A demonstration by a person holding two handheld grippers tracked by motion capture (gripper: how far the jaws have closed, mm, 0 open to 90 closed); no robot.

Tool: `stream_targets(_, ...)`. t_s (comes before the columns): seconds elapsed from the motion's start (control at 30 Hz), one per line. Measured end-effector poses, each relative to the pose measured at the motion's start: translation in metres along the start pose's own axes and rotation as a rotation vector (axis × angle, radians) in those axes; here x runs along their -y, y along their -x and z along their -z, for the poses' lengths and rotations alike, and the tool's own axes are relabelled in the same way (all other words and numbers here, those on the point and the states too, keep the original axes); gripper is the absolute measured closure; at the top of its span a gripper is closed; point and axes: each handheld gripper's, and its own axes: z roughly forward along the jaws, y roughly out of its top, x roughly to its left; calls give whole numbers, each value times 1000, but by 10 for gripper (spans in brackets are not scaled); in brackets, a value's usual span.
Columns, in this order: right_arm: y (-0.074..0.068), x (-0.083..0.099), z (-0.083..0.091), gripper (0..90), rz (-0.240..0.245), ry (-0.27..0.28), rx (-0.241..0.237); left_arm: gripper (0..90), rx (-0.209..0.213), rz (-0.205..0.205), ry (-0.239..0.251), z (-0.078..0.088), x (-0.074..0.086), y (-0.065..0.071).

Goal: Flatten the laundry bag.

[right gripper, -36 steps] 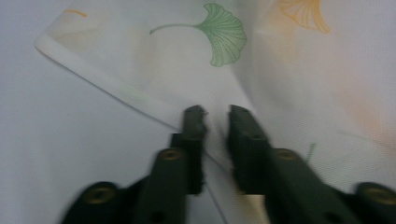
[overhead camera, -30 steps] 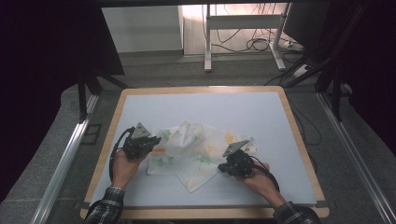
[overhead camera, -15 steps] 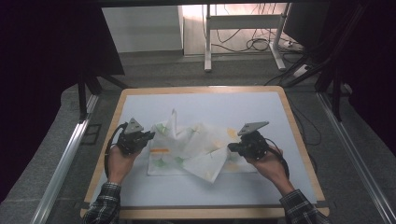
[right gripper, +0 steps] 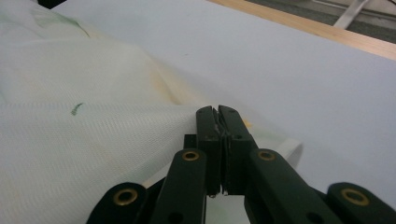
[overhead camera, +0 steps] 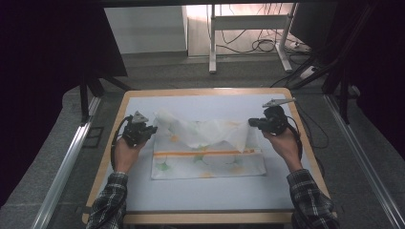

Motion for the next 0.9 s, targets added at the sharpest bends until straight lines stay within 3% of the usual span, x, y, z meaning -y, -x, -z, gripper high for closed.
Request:
stream_targets(0.33, 38, -6, -39, 864, -91, -56, 88, 827, -21, 56, -49, -34, -12, -23)
stream_targets(0.4, 45, -6, -44, 843, -113, -61, 111, 795, -21, 69, -47, -38, -12, -25)
stream_targets(0.47, 49, -5, -48, 771, -131, -66, 136, 684, -22, 69, -55, -39, -12, -25)
stream_targets(0.5, 50, -4, -49, 765, -132, -62, 151, 598, -25, 62, -61, -39, -12, -24)
stream_targets(0.6, 50, 0, -45, 753, -118, -55, 146, 497, -38, 44, -61, -34, -13, -22)
stream_targets(0.7, 47, 7, -37, 709, -104, -26, 133, 389, -31, 65, -40, -29, -14, -21)
stream_targets(0.87, 42, 24, -24, 621, -90, 33, 106, 315, -17, 66, -39, -21, -8, -14)
stream_targets(0.9, 41, 26, -23, 597, -77, 8, 115, 302, -18, 62, -39, -20, -7, -12)
